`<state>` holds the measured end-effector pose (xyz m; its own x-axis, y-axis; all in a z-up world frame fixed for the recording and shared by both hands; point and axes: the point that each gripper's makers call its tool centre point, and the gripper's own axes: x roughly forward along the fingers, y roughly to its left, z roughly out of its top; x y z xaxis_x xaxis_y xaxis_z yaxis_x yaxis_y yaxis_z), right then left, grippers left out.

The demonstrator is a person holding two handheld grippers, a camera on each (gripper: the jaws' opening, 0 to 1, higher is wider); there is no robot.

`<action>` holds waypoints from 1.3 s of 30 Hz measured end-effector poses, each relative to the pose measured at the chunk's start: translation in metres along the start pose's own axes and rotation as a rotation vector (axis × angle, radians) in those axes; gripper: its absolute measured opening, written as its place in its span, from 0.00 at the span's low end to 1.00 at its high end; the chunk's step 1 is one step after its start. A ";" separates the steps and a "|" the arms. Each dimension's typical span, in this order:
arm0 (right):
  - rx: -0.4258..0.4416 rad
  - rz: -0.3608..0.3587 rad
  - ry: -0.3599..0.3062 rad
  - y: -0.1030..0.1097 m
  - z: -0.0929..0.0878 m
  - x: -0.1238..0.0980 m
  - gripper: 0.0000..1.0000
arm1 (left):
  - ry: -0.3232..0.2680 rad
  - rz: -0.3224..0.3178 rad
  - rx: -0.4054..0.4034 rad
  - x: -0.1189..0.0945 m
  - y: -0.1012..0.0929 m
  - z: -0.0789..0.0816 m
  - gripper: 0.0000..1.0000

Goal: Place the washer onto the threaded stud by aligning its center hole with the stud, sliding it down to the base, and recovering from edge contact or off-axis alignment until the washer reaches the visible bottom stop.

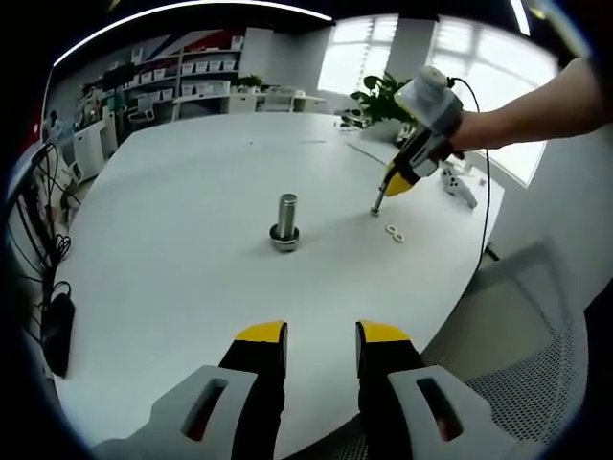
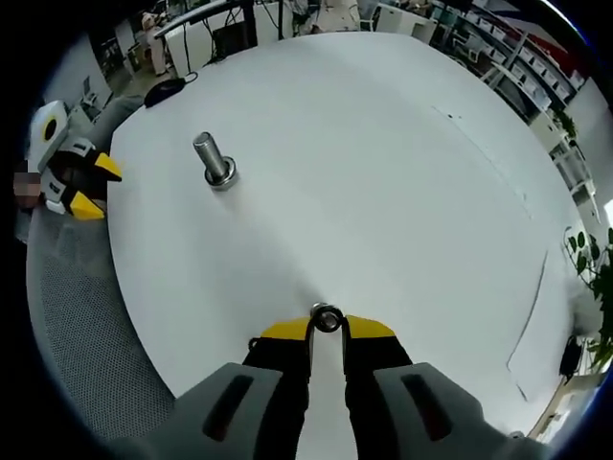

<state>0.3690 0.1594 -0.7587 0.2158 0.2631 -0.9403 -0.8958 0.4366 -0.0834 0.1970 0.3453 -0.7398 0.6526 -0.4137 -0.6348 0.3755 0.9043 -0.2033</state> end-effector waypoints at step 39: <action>0.014 0.041 0.096 -0.001 -0.018 0.029 0.17 | 0.018 0.007 -0.002 0.001 0.001 -0.003 0.27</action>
<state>0.3688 0.1512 -0.7918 0.1401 0.1974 -0.9703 -0.8974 0.4395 -0.0402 0.1965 0.3462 -0.7431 0.6430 -0.4055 -0.6497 0.3698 0.9073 -0.2003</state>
